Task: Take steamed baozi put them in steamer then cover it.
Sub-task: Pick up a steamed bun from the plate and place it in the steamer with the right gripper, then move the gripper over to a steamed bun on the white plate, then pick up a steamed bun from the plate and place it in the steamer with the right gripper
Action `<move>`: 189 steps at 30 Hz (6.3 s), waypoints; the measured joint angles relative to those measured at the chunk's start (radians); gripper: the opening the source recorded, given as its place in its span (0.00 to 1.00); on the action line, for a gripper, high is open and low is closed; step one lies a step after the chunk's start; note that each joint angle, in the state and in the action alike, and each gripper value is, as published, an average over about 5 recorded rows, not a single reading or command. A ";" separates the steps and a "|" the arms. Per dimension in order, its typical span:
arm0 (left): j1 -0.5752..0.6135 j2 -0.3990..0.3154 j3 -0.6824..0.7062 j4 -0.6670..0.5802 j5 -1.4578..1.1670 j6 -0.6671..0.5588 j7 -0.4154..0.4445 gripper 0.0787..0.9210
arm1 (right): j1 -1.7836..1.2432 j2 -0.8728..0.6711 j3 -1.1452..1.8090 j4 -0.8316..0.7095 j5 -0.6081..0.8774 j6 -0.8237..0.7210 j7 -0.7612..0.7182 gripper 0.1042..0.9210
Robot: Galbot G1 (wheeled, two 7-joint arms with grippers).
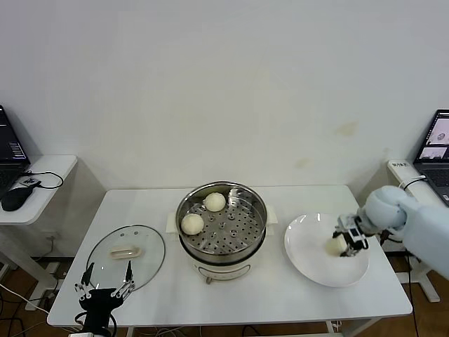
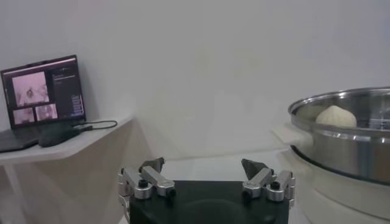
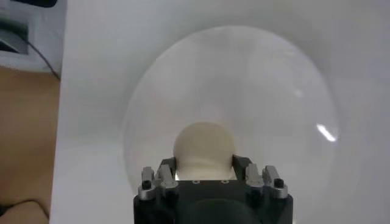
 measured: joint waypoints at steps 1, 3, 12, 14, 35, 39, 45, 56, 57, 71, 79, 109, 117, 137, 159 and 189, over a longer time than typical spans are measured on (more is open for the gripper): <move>0.000 0.001 0.000 -0.001 0.000 0.000 0.000 0.88 | 0.025 0.003 -0.008 0.001 0.012 -0.002 0.000 0.59; 0.000 0.002 0.000 -0.003 -0.001 0.000 0.000 0.88 | 0.077 0.014 -0.028 0.003 0.036 -0.007 0.001 0.59; -0.004 0.002 -0.001 -0.010 -0.001 0.001 0.000 0.88 | 0.325 0.135 -0.150 0.027 0.159 -0.032 0.029 0.60; -0.005 0.001 -0.002 -0.010 -0.001 0.001 0.000 0.88 | 0.367 0.174 -0.178 0.032 0.186 -0.033 0.039 0.60; -0.001 -0.009 -0.030 -0.026 -0.005 0.001 0.000 0.88 | 0.432 0.547 -0.431 -0.015 0.232 0.165 0.152 0.60; -0.004 -0.014 -0.029 -0.026 -0.006 0.001 0.000 0.88 | 0.431 0.576 -0.463 -0.020 0.193 0.228 0.157 0.60; -0.007 -0.018 -0.027 -0.023 -0.006 0.000 -0.001 0.88 | 0.431 0.596 -0.494 -0.020 0.137 0.315 0.156 0.61; -0.011 -0.021 -0.023 -0.018 -0.006 -0.001 -0.002 0.88 | 0.421 0.603 -0.522 0.004 0.089 0.410 0.161 0.62; -0.011 -0.021 -0.023 -0.018 -0.006 -0.001 -0.002 0.88 | 0.421 0.602 -0.524 0.006 0.087 0.414 0.161 0.62; -0.011 -0.018 -0.023 -0.019 -0.006 -0.002 -0.003 0.88 | 0.455 0.562 -0.507 0.010 0.082 0.445 0.157 0.88; -0.010 -0.008 -0.033 -0.019 -0.008 -0.002 -0.002 0.88 | 0.483 0.492 -0.437 0.004 0.107 0.354 0.162 0.88; -0.025 0.026 -0.014 0.013 -0.008 0.000 0.002 0.88 | 0.155 0.034 -0.136 -0.034 0.052 -0.013 0.050 0.88; -0.022 0.021 -0.017 0.016 -0.004 0.002 0.002 0.88 | -0.027 0.058 0.028 -0.158 -0.049 0.069 0.028 0.88; -0.019 0.014 -0.020 0.023 -0.004 0.001 0.002 0.88 | -0.235 0.178 0.225 -0.380 -0.236 0.136 0.041 0.88; -0.013 0.006 -0.017 0.019 -0.003 -0.001 0.001 0.88 | -0.268 0.221 0.285 -0.444 -0.285 0.132 0.047 0.69; -0.031 0.012 -0.001 0.013 -0.002 0.001 0.003 0.88 | 0.315 0.172 -0.146 -0.063 0.177 -0.110 0.066 0.65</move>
